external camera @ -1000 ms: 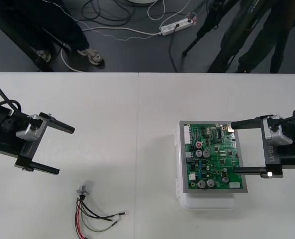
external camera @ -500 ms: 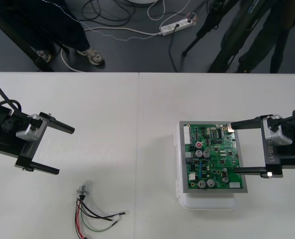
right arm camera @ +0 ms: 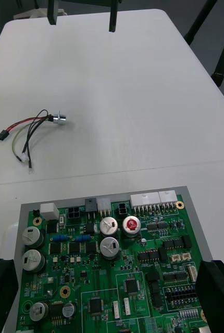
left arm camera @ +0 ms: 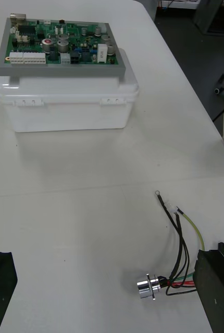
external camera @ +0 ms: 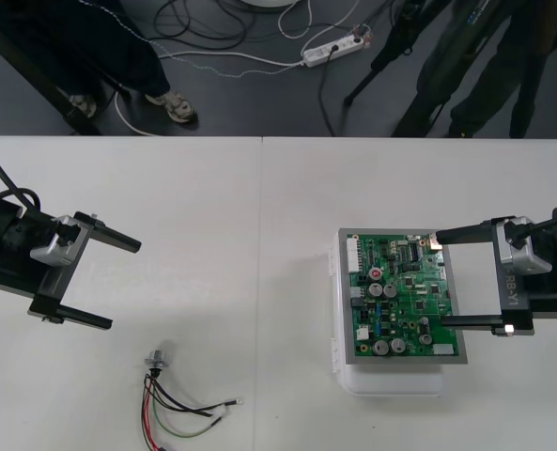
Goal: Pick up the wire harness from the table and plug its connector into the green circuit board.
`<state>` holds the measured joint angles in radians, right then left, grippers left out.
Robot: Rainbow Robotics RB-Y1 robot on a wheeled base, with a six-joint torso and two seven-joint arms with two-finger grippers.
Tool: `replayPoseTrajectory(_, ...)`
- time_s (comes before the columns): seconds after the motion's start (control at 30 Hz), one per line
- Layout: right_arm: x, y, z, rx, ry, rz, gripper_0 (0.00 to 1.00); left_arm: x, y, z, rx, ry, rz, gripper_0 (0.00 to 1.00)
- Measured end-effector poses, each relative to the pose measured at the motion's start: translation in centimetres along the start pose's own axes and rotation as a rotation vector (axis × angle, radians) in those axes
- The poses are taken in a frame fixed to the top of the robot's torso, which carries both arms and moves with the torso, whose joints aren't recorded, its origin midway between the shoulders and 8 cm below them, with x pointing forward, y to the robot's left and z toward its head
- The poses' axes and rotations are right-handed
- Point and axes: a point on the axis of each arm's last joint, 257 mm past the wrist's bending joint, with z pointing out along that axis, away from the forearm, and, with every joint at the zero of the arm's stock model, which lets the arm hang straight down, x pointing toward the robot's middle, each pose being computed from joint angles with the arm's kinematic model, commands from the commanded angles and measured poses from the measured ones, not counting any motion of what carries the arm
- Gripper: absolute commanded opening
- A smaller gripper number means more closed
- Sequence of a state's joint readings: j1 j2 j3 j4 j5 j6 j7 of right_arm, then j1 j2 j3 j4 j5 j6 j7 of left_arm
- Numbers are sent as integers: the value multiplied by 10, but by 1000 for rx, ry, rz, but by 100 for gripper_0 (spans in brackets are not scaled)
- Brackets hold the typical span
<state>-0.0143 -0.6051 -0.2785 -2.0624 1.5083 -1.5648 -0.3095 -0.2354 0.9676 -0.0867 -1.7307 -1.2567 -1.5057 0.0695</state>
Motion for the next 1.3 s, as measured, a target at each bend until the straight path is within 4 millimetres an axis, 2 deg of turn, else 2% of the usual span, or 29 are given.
replayPoseTrajectory(0.83, 0, 0, 0, 0, 0, 0, 100, 0, 0, 0, 0, 0, 0, 100)
replayPoseTrajectory(1.07, 0, 0, 0, 0, 1, -1, 100, 11, -16, 17, 10, -55, -83, 100)
replayPoseTrajectory(1.3, 0, 0, 0, 0, 1, -1, 100, 13, -17, 20, 15, -68, -99, 100)
